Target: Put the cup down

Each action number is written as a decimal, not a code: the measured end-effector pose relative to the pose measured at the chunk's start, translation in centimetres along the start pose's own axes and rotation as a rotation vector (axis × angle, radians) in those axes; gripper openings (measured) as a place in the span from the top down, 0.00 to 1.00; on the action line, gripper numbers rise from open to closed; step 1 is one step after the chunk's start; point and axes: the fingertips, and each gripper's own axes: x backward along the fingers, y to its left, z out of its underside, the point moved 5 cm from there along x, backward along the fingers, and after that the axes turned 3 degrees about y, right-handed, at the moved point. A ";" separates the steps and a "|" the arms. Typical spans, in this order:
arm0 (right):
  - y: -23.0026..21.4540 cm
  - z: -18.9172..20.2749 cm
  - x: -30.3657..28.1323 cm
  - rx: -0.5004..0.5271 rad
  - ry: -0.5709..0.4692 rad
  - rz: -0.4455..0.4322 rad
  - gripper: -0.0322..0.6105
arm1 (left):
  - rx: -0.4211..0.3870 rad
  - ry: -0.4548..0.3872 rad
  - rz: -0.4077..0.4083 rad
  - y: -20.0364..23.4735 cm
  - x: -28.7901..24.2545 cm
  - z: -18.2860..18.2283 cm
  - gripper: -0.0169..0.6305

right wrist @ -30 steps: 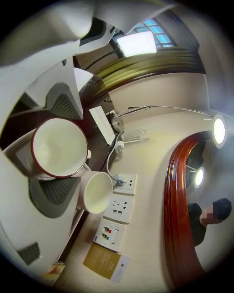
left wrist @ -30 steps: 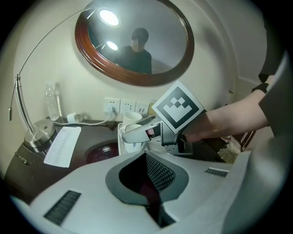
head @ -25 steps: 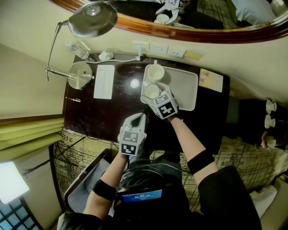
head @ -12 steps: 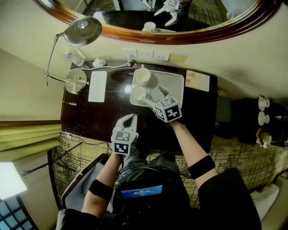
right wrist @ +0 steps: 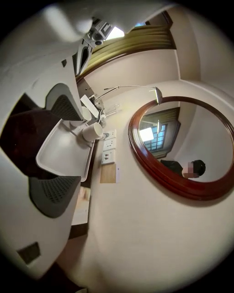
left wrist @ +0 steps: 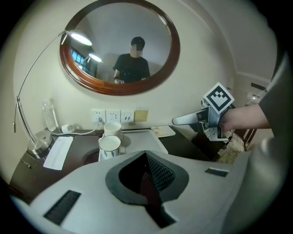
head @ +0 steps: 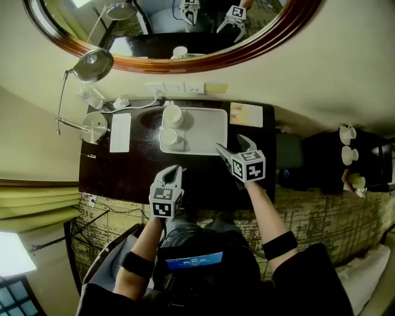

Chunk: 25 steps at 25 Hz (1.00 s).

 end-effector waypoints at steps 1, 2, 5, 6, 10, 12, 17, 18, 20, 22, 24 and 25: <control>-0.7 0.4 1.1 -0.014 -0.002 0.008 0.36 | -0.007 -0.003 -0.001 -0.5 -0.1 -0.2 0.97; -1.4 0.9 2.1 -0.028 -0.003 0.016 0.38 | -0.016 -0.006 -0.006 -0.8 -0.2 -0.3 0.97; -3.6 2.3 4.7 -0.062 -0.011 0.044 0.48 | -0.034 -0.010 0.002 -2.4 -0.4 -0.9 0.97; -4.4 2.8 5.4 -0.070 -0.018 0.059 0.51 | -0.036 -0.008 0.014 -3.1 -0.5 -1.2 0.97; -6.3 3.7 8.7 -0.111 -0.058 0.111 0.76 | -0.042 -0.016 0.035 -5.1 -1.0 -1.9 0.97; -6.8 4.2 9.9 -0.125 -0.065 0.125 0.87 | -0.052 -0.022 0.041 -5.9 -1.3 -2.3 0.97; -8.1 5.7 12.2 -0.138 -0.055 0.170 0.95 | -0.060 -0.041 0.066 -7.6 -2.0 -3.2 0.97; -8.3 6.2 12.5 -0.139 -0.046 0.179 0.95 | -0.060 -0.041 0.071 -7.9 -2.1 -3.2 0.97; -8.6 7.0 13.0 -0.145 -0.031 0.198 0.95 | -0.069 -0.041 0.071 -8.3 -2.4 -3.3 0.97; -9.1 7.5 13.4 -0.154 -0.028 0.220 0.95 | -0.080 -0.044 0.071 -8.6 -2.8 -3.5 0.97; -9.5 7.7 13.8 -0.162 -0.032 0.235 0.95 | -0.084 -0.048 0.081 -9.0 -3.2 -3.7 0.97; -9.6 7.7 14.0 -0.164 -0.036 0.238 0.95 | -0.084 -0.048 0.086 -9.2 -3.3 -3.8 0.97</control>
